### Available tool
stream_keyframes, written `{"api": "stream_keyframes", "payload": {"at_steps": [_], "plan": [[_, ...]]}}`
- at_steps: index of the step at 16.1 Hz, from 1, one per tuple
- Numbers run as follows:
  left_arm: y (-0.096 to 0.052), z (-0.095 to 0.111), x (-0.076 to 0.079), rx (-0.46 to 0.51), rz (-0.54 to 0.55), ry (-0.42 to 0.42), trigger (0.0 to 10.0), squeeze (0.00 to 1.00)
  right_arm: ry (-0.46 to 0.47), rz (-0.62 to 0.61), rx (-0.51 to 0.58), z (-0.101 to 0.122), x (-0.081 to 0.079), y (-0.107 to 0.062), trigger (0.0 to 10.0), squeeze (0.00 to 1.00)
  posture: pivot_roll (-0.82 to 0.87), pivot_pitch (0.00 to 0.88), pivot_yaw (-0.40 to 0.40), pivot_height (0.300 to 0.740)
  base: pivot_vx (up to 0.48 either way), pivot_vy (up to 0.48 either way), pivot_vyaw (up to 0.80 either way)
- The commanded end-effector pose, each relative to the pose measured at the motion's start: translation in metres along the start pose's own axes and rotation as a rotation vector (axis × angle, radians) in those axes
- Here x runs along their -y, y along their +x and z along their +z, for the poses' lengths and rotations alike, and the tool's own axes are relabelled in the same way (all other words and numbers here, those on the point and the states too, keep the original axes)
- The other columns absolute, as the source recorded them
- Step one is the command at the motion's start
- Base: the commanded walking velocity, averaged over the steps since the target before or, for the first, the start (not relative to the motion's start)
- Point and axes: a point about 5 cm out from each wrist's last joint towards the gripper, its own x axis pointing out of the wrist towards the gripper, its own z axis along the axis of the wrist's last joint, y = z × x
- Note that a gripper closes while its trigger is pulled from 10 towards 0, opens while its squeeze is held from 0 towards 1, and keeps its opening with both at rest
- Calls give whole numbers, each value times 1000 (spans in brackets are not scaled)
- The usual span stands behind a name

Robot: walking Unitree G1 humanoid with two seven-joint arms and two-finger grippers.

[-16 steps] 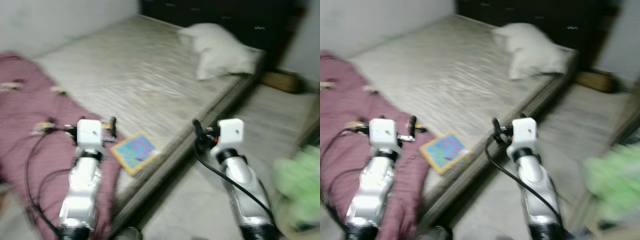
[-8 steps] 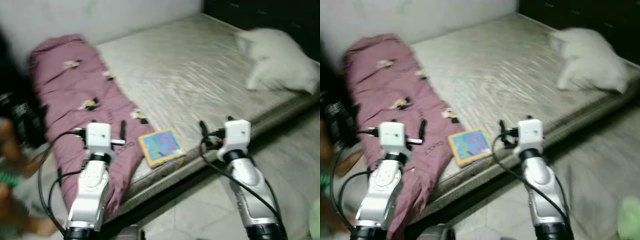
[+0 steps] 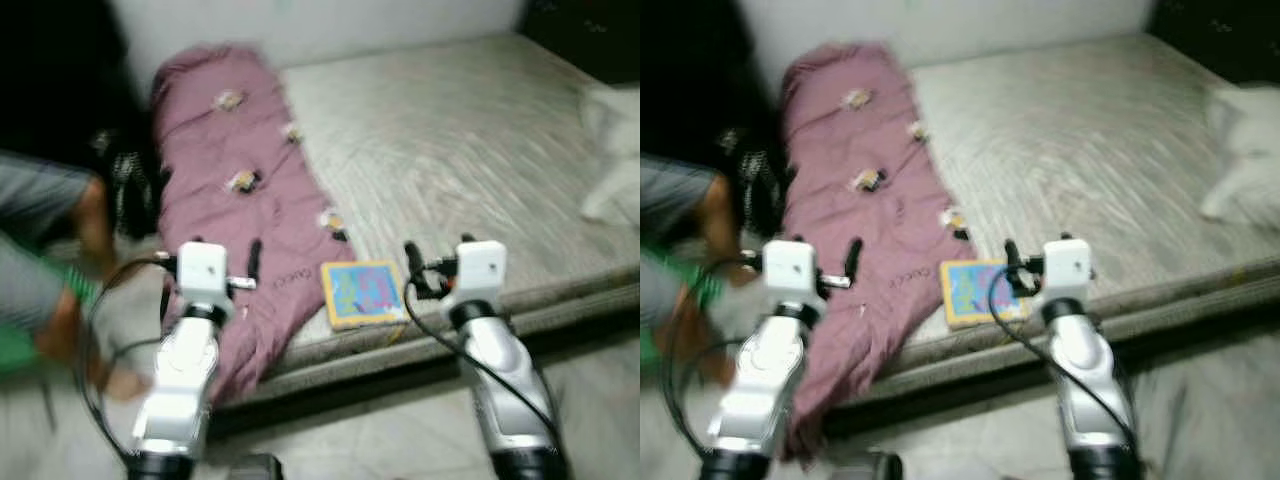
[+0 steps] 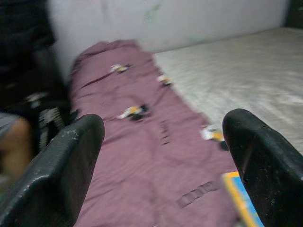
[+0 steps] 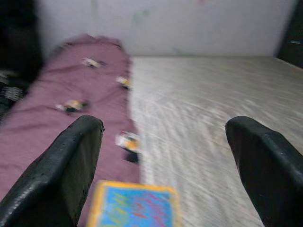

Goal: Clean up the room

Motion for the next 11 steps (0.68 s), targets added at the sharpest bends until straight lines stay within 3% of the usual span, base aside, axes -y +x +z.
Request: {"api": "stream_keyframes", "payload": {"at_steps": [1,4,6,8,11], "plan": [[1,2,-1,4,-8,-6,10000,0,2,15,4,0,-3,0,10000,0,-74,24,31,740,0,0,800],[2,3,0,6,-16,-8,10000,0,9,11,12,1,-3,0,10000,0,-76,21,33,740,0,0,800],[1,-4,-5,-9,-8,10,10000,0,36,-12,27,2,1,-1,10000,0,-72,10,43,740,0,0,0],[-8,-26,-26,-89,45,26,10000,0,7,-66,11,-5,16,-12,10000,0,-71,6,50,740,0,0,0],[-14,-30,-40,-105,64,52,10000,0,-32,-112,-8,-11,32,-28,10000,0,-79,4,53,740,0,0,0]]}}
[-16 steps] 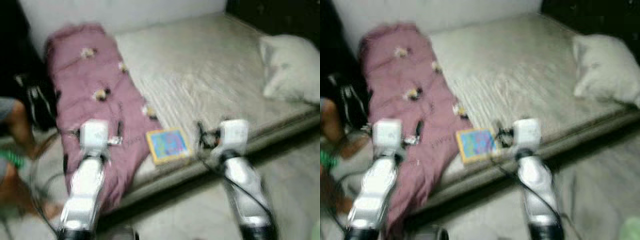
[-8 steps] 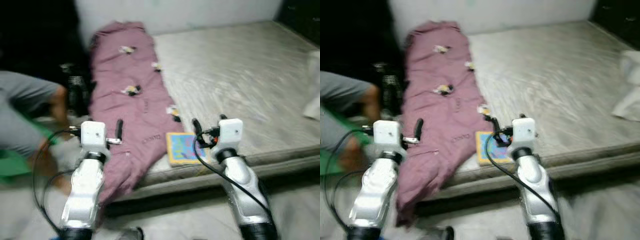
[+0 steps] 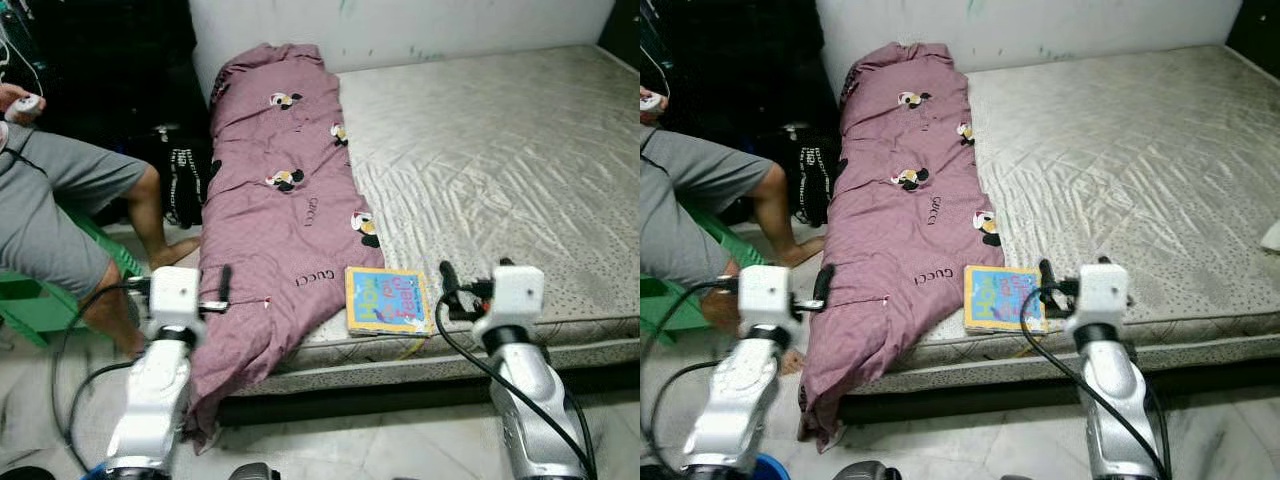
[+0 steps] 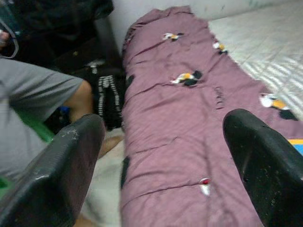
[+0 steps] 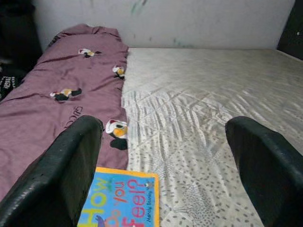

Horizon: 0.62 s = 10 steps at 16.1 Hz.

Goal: Clean up the room

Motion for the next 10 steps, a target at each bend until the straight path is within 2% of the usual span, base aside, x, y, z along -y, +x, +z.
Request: {"api": "stream_keyframes", "payload": {"at_steps": [1,3,6,10], "plan": [[-3,-1,-10,4,18,8,10000,0,0,3,43,8,-2,-2,10000,0,-82,2,56,740,0,0,0],[-6,-3,-15,4,19,11,10000,0,-16,-19,31,4,5,-7,10000,0,-84,0,65,740,0,0,0],[1,7,-6,51,-22,-16,10000,0,-9,-8,45,7,-2,0,10000,0,-81,0,65,740,0,0,0],[3,13,-2,74,-36,-35,10000,0,-4,21,75,16,-11,5,10000,0,-79,0,56,740,259,0,0]]}}
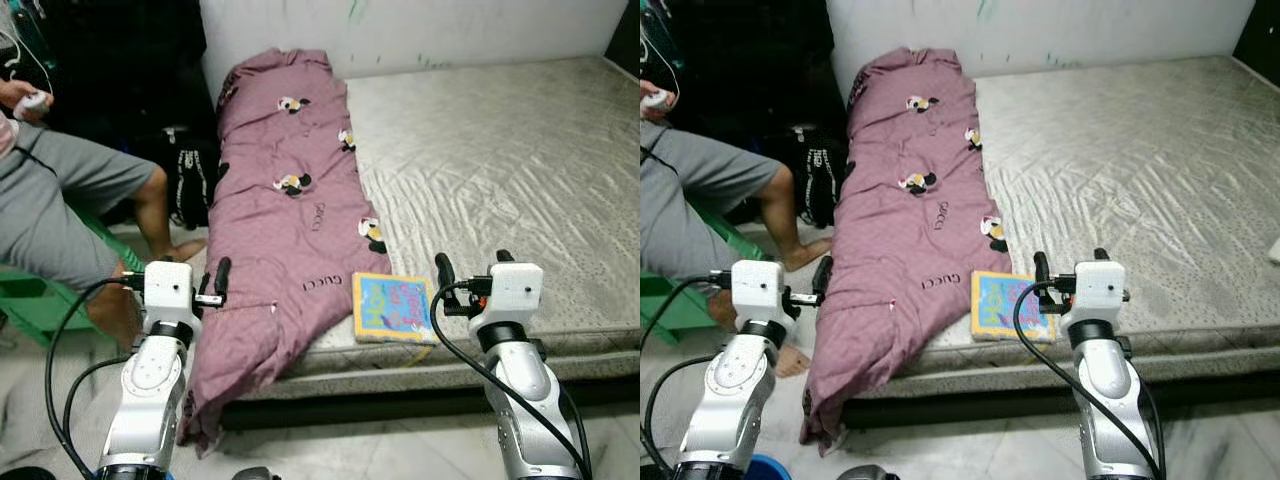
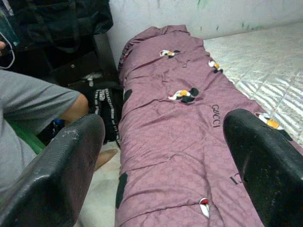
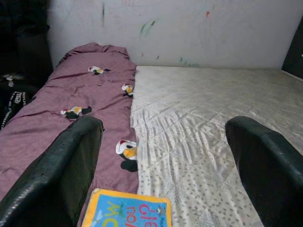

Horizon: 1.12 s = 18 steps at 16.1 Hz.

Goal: Clean up the room

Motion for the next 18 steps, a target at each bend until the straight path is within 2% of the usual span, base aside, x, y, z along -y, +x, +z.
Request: {"api": "stream_keyframes", "payload": {"at_steps": [1,10,12,13,15,18], "plan": [[-2,2,-2,9,3,-1,10000,0,2,20,16,5,-5,3,10000,0,-78,0,55,740,262,0,0],[1,4,5,11,-23,-23,10000,0,15,29,11,6,-4,4,10000,0,-83,11,56,740,302,0,0],[2,6,7,17,1,0,10000,0,-1,25,-26,1,-5,5,10000,0,-80,11,54,740,0,0,0],[2,6,9,11,2,-14,10000,0,22,15,-31,-1,-6,6,10000,0,-72,6,59,740,0,0,0],[3,6,10,23,6,-2,10000,0,55,-10,-26,-3,-4,7,10000,0,-61,0,101,740,0,0,0],[13,14,26,34,-90,17,10000,0,94,-79,29,3,-2,8,10000,0,-96,0,176,740,0,0,0]]}}
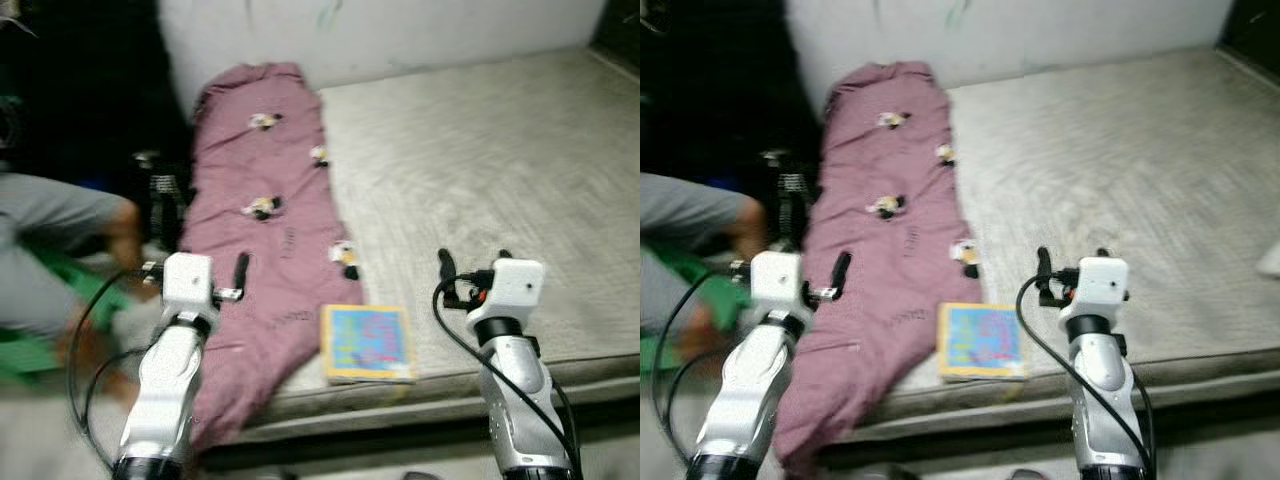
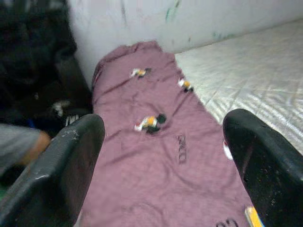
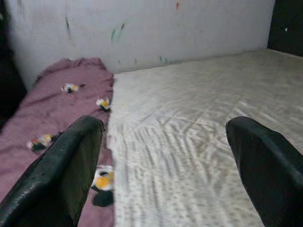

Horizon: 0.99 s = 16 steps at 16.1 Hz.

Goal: Clean up the room

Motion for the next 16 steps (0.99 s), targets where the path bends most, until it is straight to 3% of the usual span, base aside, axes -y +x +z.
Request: {"api": "stream_keyframes", "payload": {"at_steps": [1,3,5,13,16], "plan": [[5,0,2,-8,-34,26,10000,0,12,-19,22,3,-1,0,10000,0,-118,0,198,740,0,0,0],[14,3,7,-5,-71,33,10000,0,2,-26,13,1,-1,-5,10000,0,-141,0,205,740,0,0,0],[15,2,8,-5,-52,23,10000,0,-12,49,9,2,-10,-2,10000,0,-121,0,152,740,0,0,0],[-25,-15,-14,-34,199,-4,10000,0,-21,278,-29,1,-47,34,10000,0,63,0,-93,740,0,0,0],[-30,-18,-17,-42,224,-2,10000,0,-5,311,-19,2,-60,36,10000,0,58,0,-101,740,0,0,0]]}}
